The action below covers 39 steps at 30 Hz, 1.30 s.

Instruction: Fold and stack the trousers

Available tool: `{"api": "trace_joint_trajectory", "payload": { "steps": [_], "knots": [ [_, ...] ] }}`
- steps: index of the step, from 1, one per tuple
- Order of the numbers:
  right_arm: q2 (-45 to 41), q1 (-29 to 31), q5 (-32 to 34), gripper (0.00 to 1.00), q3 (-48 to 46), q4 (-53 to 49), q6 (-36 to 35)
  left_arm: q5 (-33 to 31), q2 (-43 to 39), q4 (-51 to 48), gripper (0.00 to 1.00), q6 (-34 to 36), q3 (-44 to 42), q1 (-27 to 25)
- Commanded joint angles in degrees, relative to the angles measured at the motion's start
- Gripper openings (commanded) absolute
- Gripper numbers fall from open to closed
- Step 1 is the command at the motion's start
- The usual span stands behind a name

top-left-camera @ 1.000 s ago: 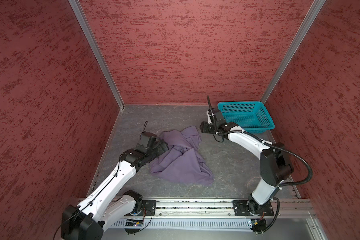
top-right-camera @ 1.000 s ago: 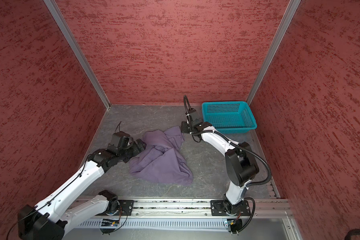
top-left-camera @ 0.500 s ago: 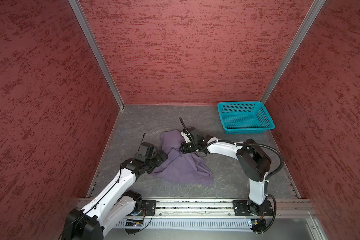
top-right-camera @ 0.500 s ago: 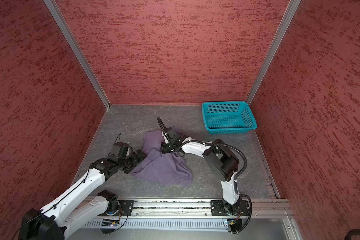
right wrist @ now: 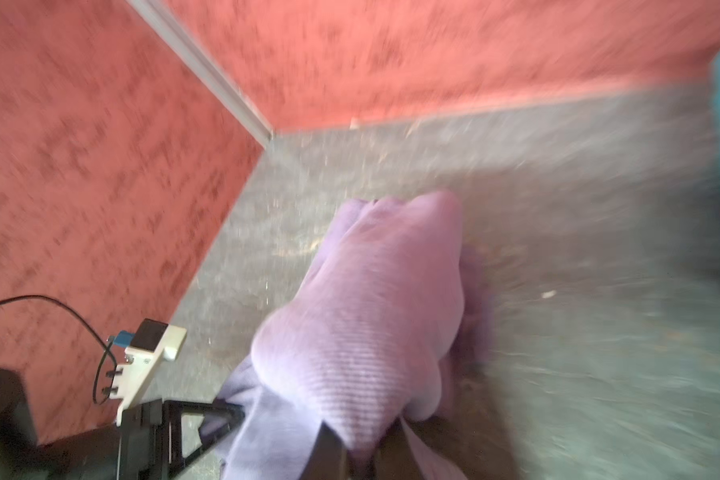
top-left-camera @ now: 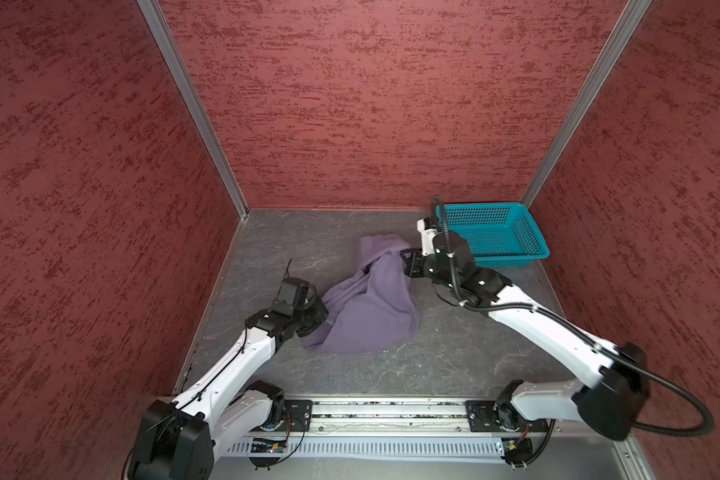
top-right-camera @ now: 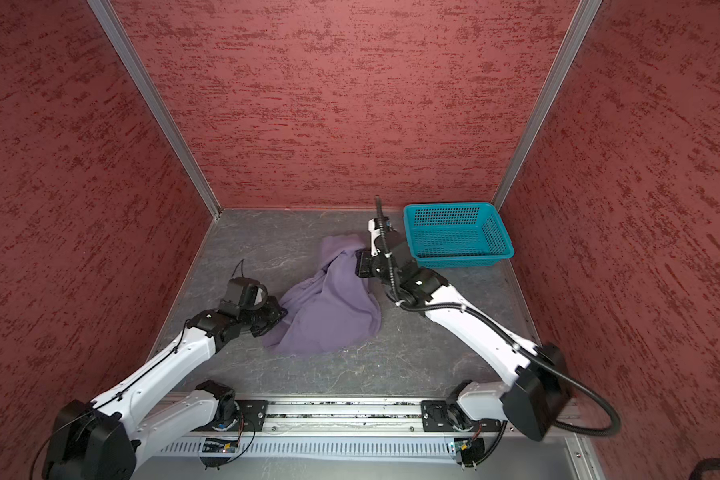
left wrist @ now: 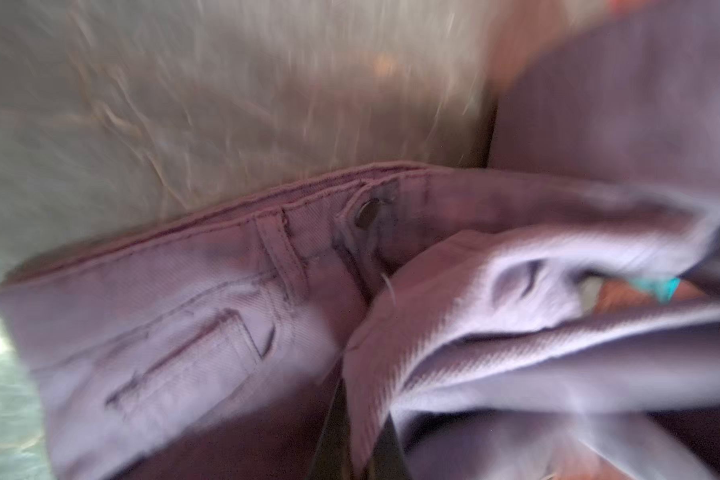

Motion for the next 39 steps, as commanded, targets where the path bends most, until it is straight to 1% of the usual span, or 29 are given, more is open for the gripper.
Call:
{"api": "trace_joint_trajectory", "payload": {
  "steps": [1,3,5,7,8,9,11,13,15,17,19,23,24,26,28,29,31,32,36,39],
  "knots": [
    [-9.3,-0.8,15.0,0.00,-2.0,-1.8,-2.6,0.2,1.4,-4.8,0.00,8.0,10.6,6.2],
    [-14.0,-1.0,18.5,0.00,-2.7,-4.7,-3.2,0.8,3.5,-8.5,0.00,10.5,19.6,9.8],
    [-18.5,-1.0,21.2,0.00,-4.8,-6.2,-3.4,-0.1,5.7,-13.1,0.00,12.7,30.0,12.5],
    [-21.7,-1.0,23.0,0.00,-8.0,-6.7,-2.4,-2.8,7.2,-16.9,0.00,13.8,39.3,13.1],
    [-22.8,-1.1,23.3,0.02,-9.9,-7.1,-1.5,-3.4,7.6,-18.0,0.00,14.1,43.1,13.1],
    [-23.4,-1.1,23.1,0.05,-11.5,-7.4,-0.6,-3.5,7.9,-18.4,0.00,14.4,45.5,13.0],
    [-23.6,-1.1,21.7,0.13,-15.1,-8.3,1.6,-4.0,8.8,-19.7,0.00,13.9,50.9,12.9],
    [-22.7,-1.1,20.5,0.17,-18.0,-9.2,3.3,-3.7,9.5,-19.9,0.00,13.1,53.2,12.6],
    [-21.9,-1.2,20.4,0.19,-20.3,-9.7,4.6,-4.1,9.0,-19.2,0.00,11.8,52.1,11.8],
    [-21.5,-1.1,20.9,0.19,-21.7,-10.0,5.4,-4.3,7.6,-16.5,0.00,10.7,47.1,10.9],
    [-22.0,-1.2,21.5,0.20,-22.3,-10.5,5.7,-3.7,6.3,-14.3,0.00,10.4,41.8,11.1],
    [-23.0,-1.2,23.4,0.31,-22.0,-11.2,3.8,-1.7,4.7,-14.3,0.00,10.8,35.5,11.6],
    [-22.5,-1.2,22.5,0.35,-21.0,-11.1,2.6,-1.0,4.0,-14.8,0.00,11.0,34.8,11.8],
    [-20.0,-1.2,18.8,0.45,-19.0,-9.9,0.1,-0.5,2.2,-15.8,0.00,12.4,34.6,11.7],
    [-15.2,-1.1,12.1,0.60,-17.0,-6.8,-1.9,-0.6,-0.1,-17.2,0.00,13.8,35.4,11.8],
    [-12.6,-1.1,8.8,0.64,-16.2,-5.1,-2.1,-0.8,-1.1,-18.0,0.00,14.1,35.9,11.8],
    [-5.0,-0.2,1.8,0.68,-13.8,-0.6,-1.8,-0.6,-3.3,-19.8,0.00,14.8,37.1,11.8],
    [-1.7,0.8,0.1,0.69,-12.1,0.7,-1.8,-0.7,-4.2,-20.3,0.00,14.8,37.3,11.8],
    [13.4,6.5,-3.4,0.74,-1.5,4.6,-5.2,-0.7,-7.5,-22.4,0.00,15.1,37.0,11.8],
    [24.2,8.0,-7.1,0.75,6.0,7.1,-7.2,0.2,-8.2,-24.4,0.00,15.3,37.3,11.8]
  ]
}}
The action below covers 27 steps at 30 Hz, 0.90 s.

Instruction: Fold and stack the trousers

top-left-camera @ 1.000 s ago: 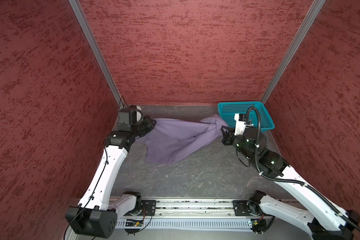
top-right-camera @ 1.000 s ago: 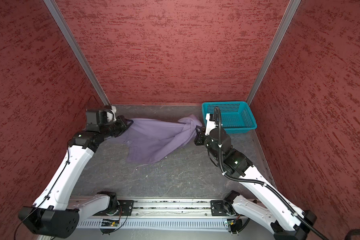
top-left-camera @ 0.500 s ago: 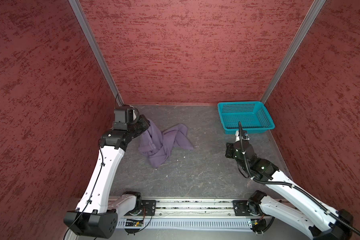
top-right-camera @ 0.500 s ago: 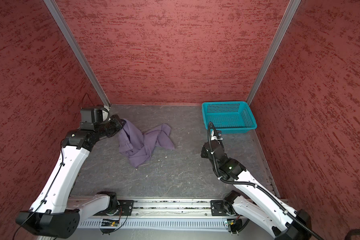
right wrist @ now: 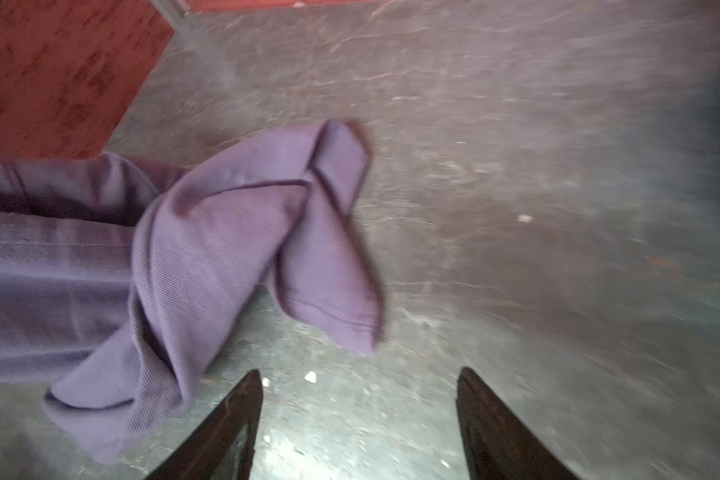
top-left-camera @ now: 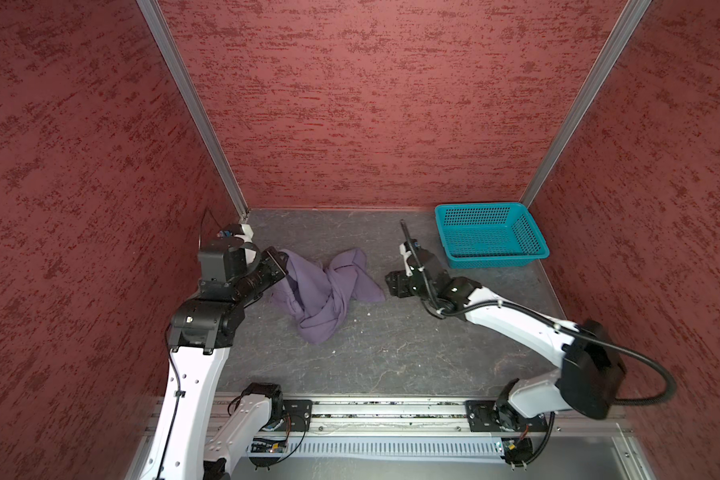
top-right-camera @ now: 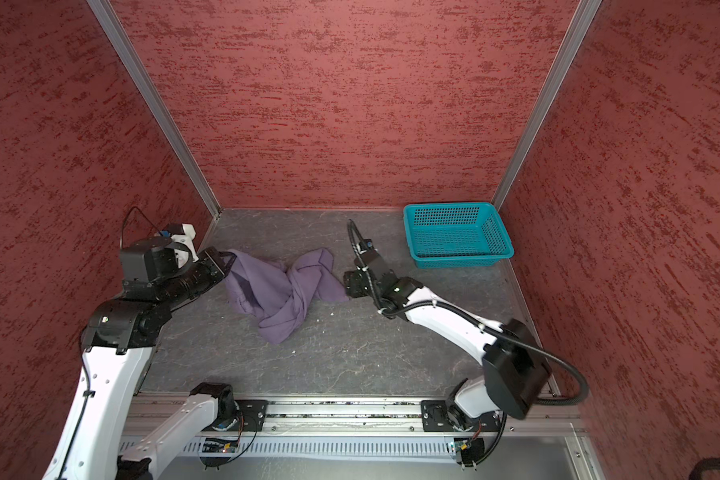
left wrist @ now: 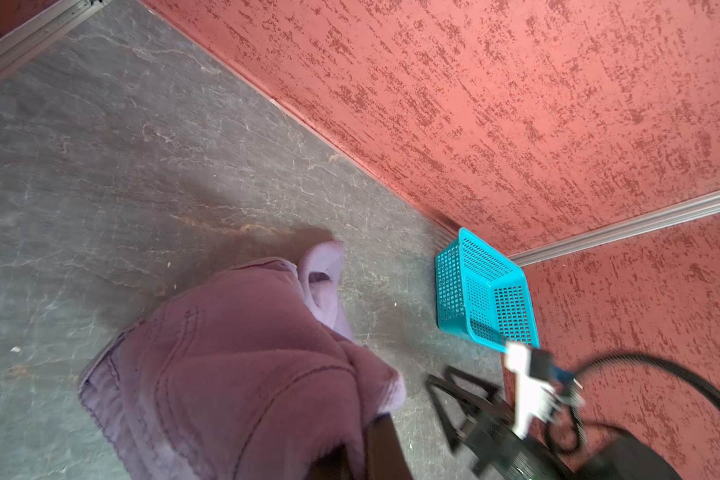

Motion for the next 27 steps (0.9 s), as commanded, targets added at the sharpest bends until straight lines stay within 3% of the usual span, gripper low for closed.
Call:
{"api": "trace_joint_trajectory", "payload": {
  "steps": [1,9,14,17,18,20,21,27],
  "knots": [
    [8.3,1.6,-7.8,0.75,8.2,5.6,-3.4,2.0,-0.5,-1.3,0.00,1.6,1.0,0.2],
    [27.5,4.7,-16.6,0.75,26.4,5.0,-4.0,3.6,-1.3,-4.2,0.00,2.9,-0.2,0.4],
    [35.5,7.4,-17.6,0.71,32.0,3.6,-3.7,3.4,-0.9,-3.9,0.00,3.4,-1.0,0.7],
    [38.5,7.5,-17.6,0.55,33.5,3.9,-2.7,4.0,-0.4,-3.6,0.00,3.2,-1.5,0.8],
    [39.1,7.5,-16.7,0.43,34.0,3.4,-2.5,4.2,-0.4,-3.6,0.00,3.1,-1.8,0.8],
    [39.8,7.2,-14.2,0.09,36.3,0.9,-2.5,4.3,-1.4,-3.5,0.00,2.9,-2.9,0.9],
    [39.4,6.8,-13.3,0.01,36.8,0.0,-2.7,4.2,-1.9,-3.4,0.00,2.9,-3.5,1.0],
    [24.4,0.7,-8.5,0.00,31.9,-0.1,-3.0,3.7,-1.1,-6.5,0.00,7.0,-0.8,3.4]
  ]
}}
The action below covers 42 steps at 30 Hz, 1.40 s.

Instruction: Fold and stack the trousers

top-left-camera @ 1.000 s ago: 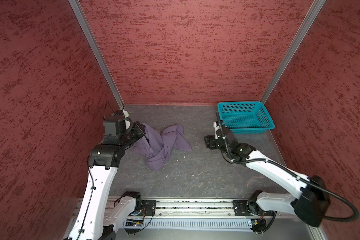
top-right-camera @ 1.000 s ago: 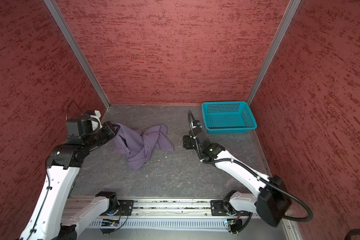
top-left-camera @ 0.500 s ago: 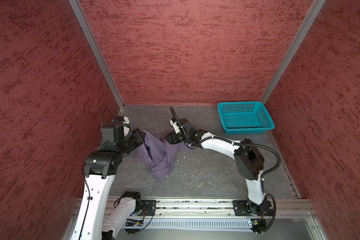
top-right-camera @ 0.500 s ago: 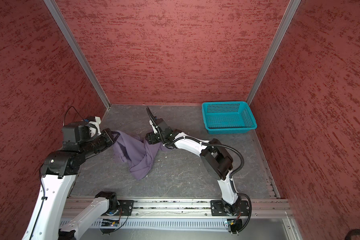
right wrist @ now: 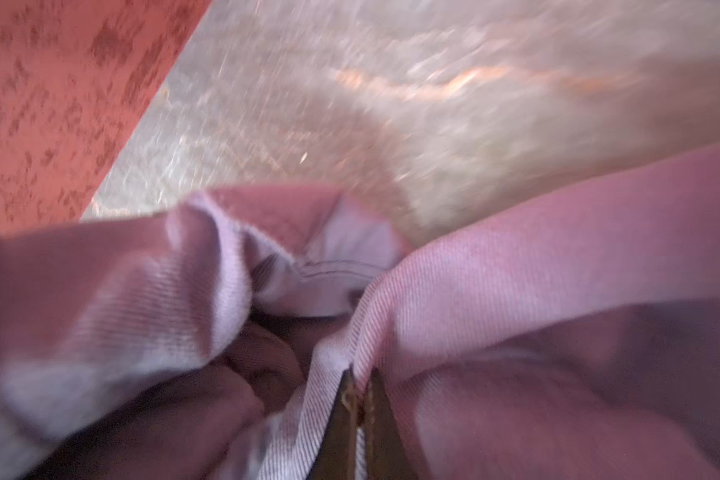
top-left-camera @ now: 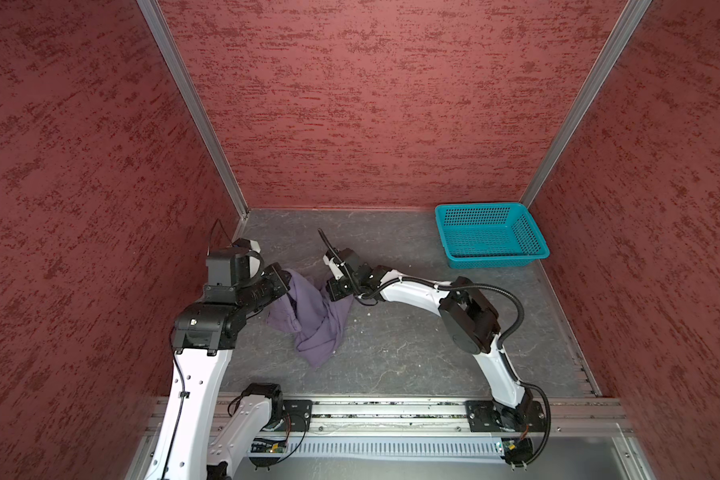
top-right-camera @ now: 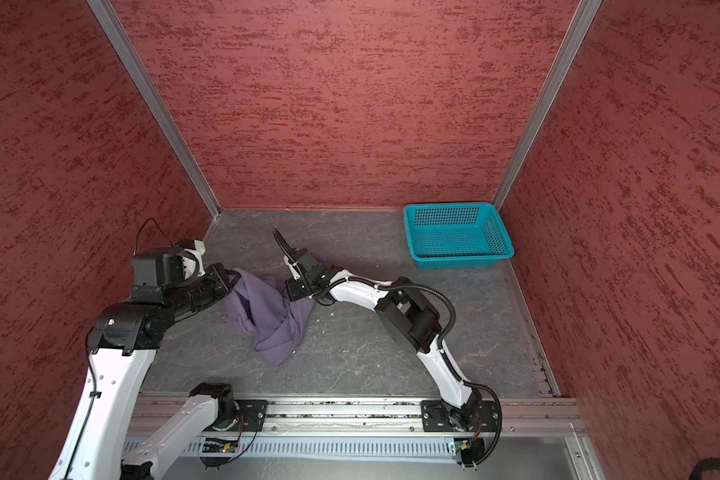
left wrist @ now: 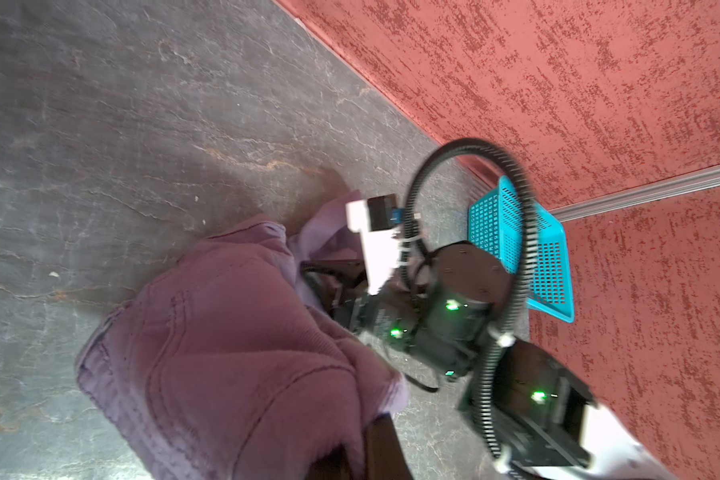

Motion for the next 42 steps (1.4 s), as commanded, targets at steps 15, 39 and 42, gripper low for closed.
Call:
{"api": "trace_joint_trajectory", "payload": {
  "steps": [15,39,42],
  "knots": [
    [-77.8,-11.5,34.1,0.51,-56.3,-8.2,17.3,11.0,-2.5,1.5,0.00,7.0,-6.0,14.7],
    [-43.7,-9.6,23.8,0.27,-42.8,-3.5,9.1,17.9,2.8,6.3,0.00,5.7,-10.8,17.4],
    [-37.6,-9.1,20.5,0.25,-42.3,-1.3,10.2,18.8,1.6,6.1,0.00,6.4,-12.5,17.4]
  ]
}}
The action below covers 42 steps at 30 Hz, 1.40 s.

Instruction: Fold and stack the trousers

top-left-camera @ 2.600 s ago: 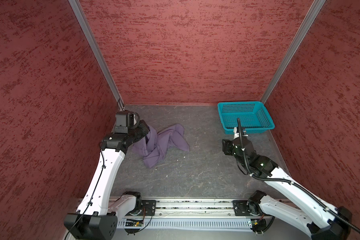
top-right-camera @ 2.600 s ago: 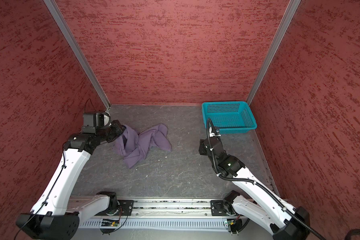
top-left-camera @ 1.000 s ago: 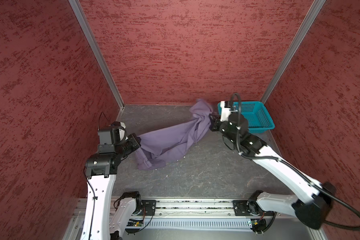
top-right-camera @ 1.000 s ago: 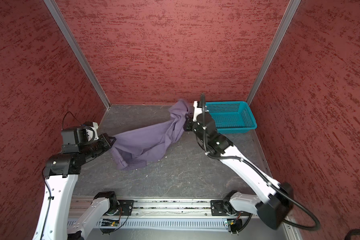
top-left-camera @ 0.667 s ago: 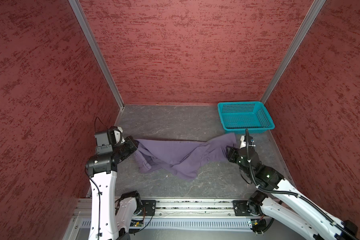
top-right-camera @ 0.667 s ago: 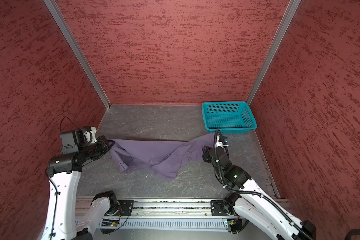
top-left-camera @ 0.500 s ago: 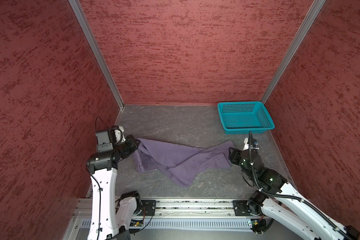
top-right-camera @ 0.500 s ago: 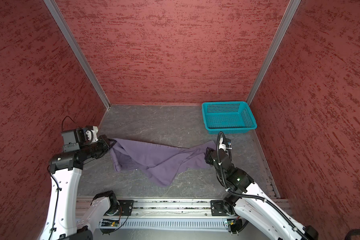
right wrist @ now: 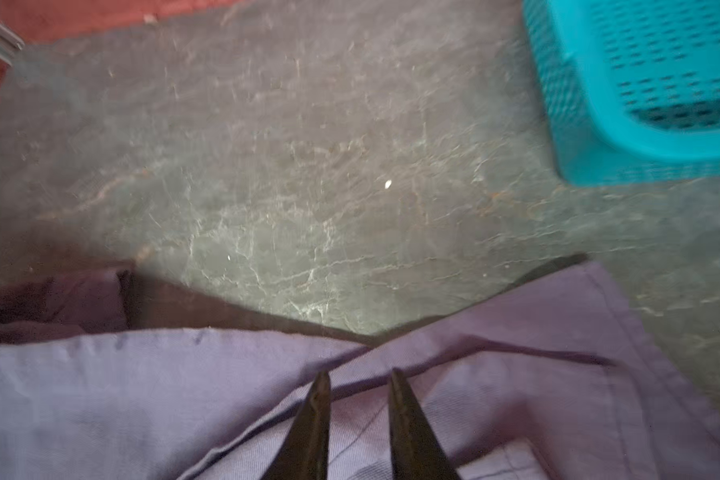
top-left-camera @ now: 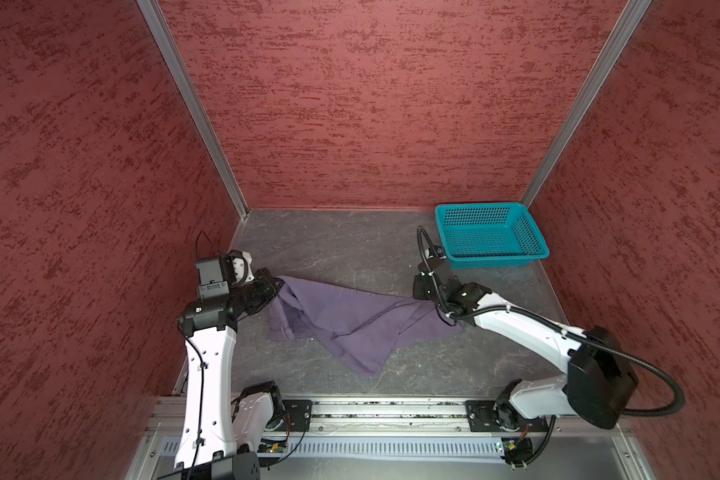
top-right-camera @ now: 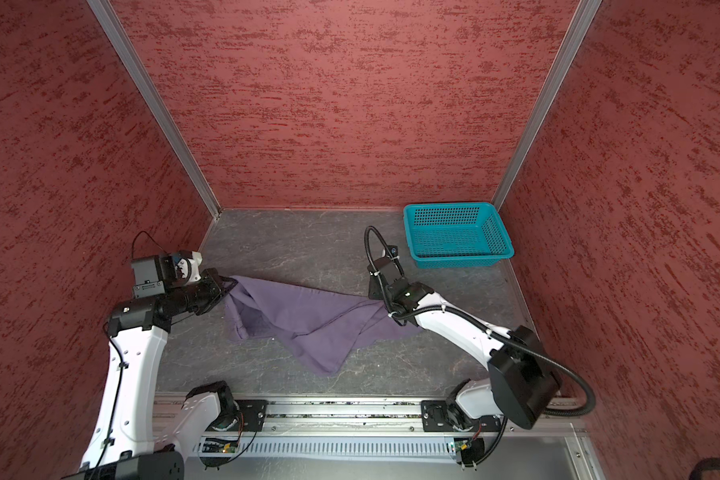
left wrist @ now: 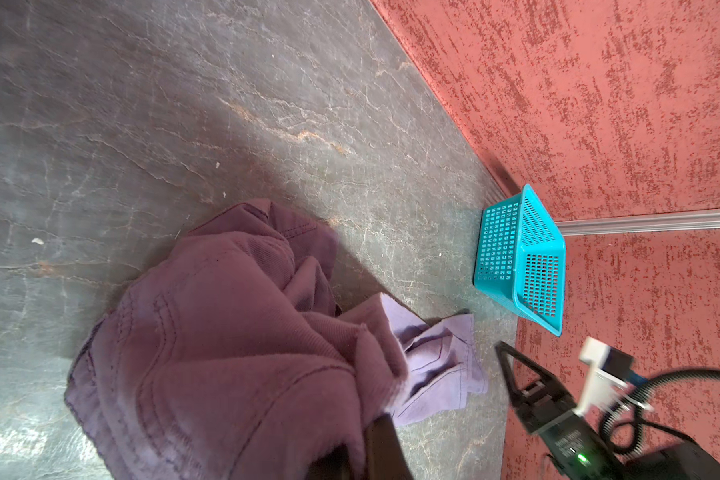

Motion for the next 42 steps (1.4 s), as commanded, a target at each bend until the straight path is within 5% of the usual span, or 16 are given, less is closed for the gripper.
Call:
{"api": "trace_joint_trajectory", "payload": {
  "steps": [1,5,8,10,15,17,25,29,32,38,42],
  "knots": [
    [5.0,1.0,-5.0,0.28,1.0,3.2,-0.1,1.8,-1.7,1.2,0.00,1.9,-1.1,0.3],
    [10.1,2.0,-8.8,0.51,0.0,7.1,0.7,1.4,-1.4,0.2,0.00,1.7,-1.1,0.7],
    [13.7,2.5,-11.5,0.56,-0.5,7.9,1.2,3.0,-1.5,0.3,0.00,2.1,-0.4,0.9],
    [14.9,2.9,-12.4,0.48,-1.9,8.0,1.7,1.9,-1.5,0.3,0.00,2.1,-0.6,0.9],
    [9.3,3.0,-10.3,0.05,-10.6,8.0,5.9,2.8,0.2,1.7,0.00,1.4,-1.5,1.0],
    [4.6,3.0,-8.5,0.00,-14.5,6.3,7.5,2.9,1.5,2.9,0.00,0.8,-1.8,1.0],
    [-23.7,2.2,5.9,0.00,-19.9,-12.0,9.6,5.8,6.9,11.9,0.00,-5.2,-2.6,0.7],
    [-29.9,-3.2,14.3,0.00,-14.4,-23.2,7.7,4.8,9.9,13.1,0.00,-6.1,0.2,-1.2],
    [-34.5,-4.2,20.3,0.00,-11.9,-33.9,14.7,1.8,11.2,12.3,0.00,-5.3,3.2,-2.8],
    [-47.1,-5.3,13.1,0.00,-14.8,-32.7,21.4,-5.3,12.7,11.1,0.00,-5.9,5.7,-2.5],
    [-42.8,-5.3,6.7,0.03,-15.2,-26.0,16.5,-4.4,12.9,11.5,0.00,-5.9,5.9,-2.2]
  ]
}}
